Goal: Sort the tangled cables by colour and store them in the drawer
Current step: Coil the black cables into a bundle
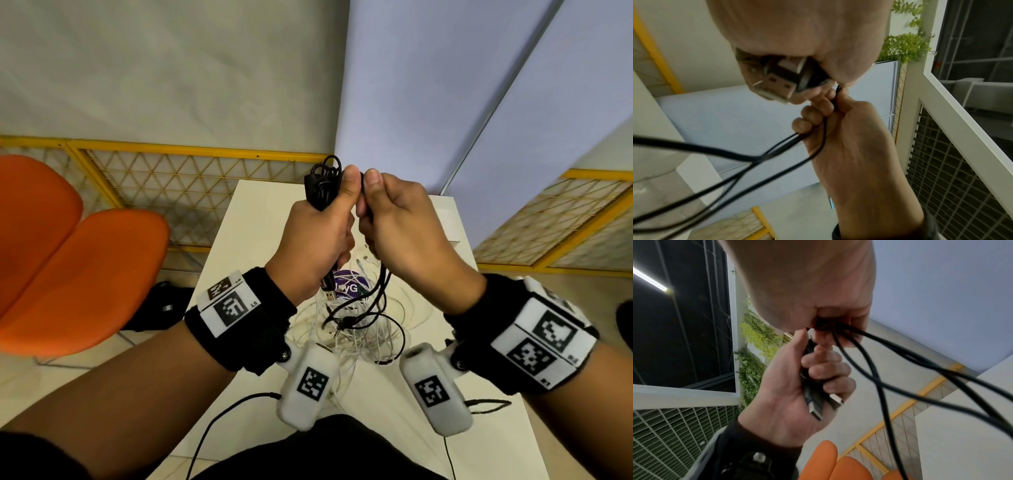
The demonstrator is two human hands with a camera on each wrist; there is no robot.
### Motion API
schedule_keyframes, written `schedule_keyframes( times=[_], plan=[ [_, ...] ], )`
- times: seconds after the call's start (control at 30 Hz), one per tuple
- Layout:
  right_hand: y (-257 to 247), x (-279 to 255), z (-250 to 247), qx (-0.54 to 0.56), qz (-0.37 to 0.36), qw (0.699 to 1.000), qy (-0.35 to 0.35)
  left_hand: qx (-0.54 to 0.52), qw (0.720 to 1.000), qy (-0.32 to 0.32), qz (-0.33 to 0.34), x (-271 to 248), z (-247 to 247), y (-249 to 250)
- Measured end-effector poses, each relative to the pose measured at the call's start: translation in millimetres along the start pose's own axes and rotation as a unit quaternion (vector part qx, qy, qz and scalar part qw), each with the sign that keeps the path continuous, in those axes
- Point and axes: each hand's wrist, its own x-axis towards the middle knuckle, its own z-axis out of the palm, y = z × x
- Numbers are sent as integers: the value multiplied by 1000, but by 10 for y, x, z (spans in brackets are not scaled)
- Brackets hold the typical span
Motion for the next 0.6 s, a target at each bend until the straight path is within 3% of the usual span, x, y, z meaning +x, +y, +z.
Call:
schedule_keyframes(
  times=[0.13,0.3,0.6],
  plan=[
    [22,-73,65,39,-18,999,7,38,997,19,58,14,-22,-2],
    [32,-40,49,-16,-35,999,16,69,992,23,99,13,-48,-5],
    [58,24,21,6,-51,998,-19,48,995,-54,62,27,-87,66]
  ],
)
